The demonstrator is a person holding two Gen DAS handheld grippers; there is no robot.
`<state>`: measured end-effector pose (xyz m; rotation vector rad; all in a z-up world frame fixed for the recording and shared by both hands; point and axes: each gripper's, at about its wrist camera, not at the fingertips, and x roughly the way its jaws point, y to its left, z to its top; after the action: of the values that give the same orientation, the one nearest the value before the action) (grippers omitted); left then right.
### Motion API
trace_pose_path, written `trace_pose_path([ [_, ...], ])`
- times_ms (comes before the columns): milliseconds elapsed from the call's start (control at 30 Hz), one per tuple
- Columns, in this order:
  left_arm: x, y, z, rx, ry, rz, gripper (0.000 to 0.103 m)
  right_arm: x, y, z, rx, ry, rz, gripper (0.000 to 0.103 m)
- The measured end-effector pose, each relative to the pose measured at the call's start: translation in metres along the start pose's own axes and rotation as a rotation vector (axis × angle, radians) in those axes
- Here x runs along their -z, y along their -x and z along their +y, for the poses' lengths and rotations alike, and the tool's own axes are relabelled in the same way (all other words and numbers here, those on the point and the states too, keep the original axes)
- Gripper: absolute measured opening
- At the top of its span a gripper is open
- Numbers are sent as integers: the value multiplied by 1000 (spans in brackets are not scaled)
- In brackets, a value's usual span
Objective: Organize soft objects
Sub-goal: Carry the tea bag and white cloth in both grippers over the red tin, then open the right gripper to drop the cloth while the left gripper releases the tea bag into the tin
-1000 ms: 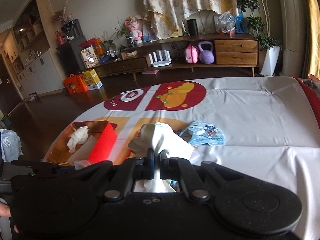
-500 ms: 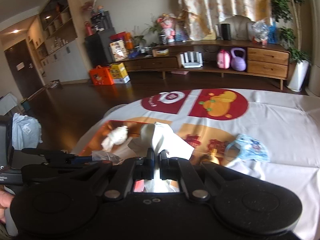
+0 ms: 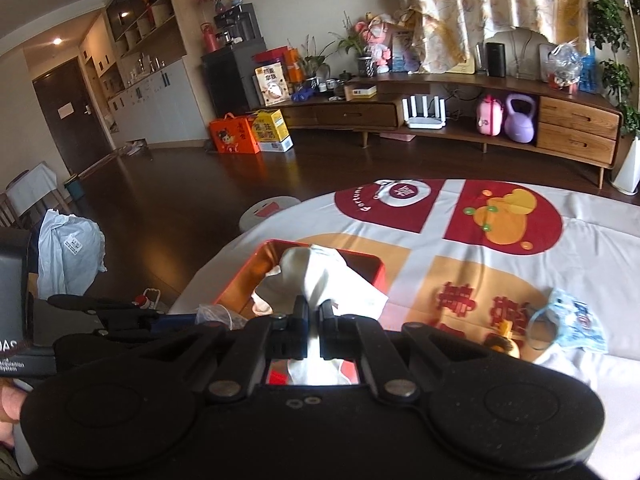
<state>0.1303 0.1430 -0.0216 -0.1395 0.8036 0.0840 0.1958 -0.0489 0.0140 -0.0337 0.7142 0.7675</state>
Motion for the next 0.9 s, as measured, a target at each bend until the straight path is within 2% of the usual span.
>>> trace_pose_path([
  [433, -5, -42, 34, -88, -16, 60, 19, -16, -71, 13, 0, 8, 57, 4],
  [900, 4, -76, 41, -77, 14, 125, 19, -5, -150, 14, 15, 15, 176, 5],
])
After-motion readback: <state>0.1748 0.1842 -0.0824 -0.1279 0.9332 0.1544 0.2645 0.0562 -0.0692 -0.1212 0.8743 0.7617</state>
